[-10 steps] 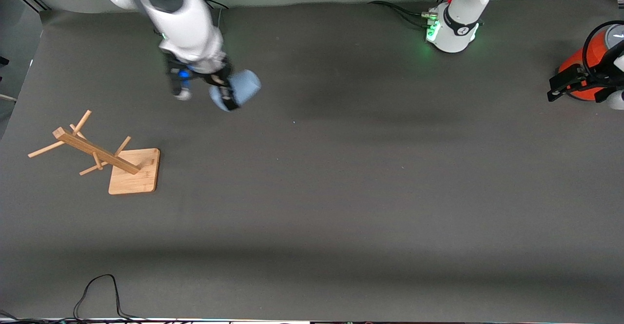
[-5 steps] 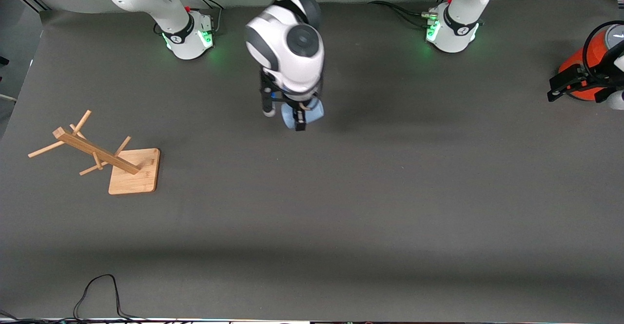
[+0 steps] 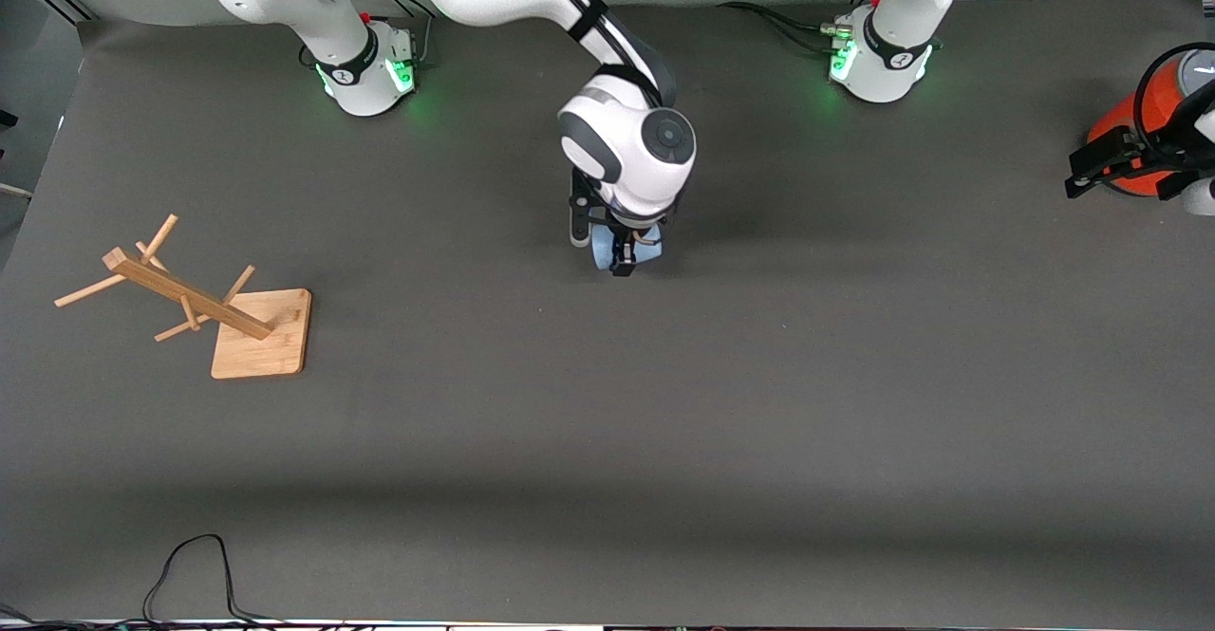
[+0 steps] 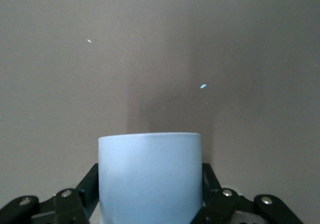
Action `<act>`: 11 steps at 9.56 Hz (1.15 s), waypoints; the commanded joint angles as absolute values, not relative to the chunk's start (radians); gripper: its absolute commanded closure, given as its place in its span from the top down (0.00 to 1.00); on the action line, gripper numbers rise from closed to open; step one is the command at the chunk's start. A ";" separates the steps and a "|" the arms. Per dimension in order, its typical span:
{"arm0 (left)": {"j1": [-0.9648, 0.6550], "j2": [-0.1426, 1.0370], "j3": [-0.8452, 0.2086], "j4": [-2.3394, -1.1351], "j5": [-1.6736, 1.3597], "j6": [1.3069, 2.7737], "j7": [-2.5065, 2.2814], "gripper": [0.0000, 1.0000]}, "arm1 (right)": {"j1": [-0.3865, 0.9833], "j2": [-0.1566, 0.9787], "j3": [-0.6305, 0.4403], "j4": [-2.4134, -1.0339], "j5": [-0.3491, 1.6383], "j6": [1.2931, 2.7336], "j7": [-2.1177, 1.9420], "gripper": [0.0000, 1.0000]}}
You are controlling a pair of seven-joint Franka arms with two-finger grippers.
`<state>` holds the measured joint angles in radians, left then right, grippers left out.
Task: Rotate and upright cup with both arms
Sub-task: 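Carry the blue cup with the right gripper to the table middle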
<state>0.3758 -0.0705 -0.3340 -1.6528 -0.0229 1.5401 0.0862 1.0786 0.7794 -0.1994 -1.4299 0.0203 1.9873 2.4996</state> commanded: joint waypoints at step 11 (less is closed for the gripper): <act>0.383 -0.052 -0.339 -1.638 -0.028 1.522 0.029 1.00 | 1.091 0.855 -0.221 -1.309 0.034 1.936 2.511 1.00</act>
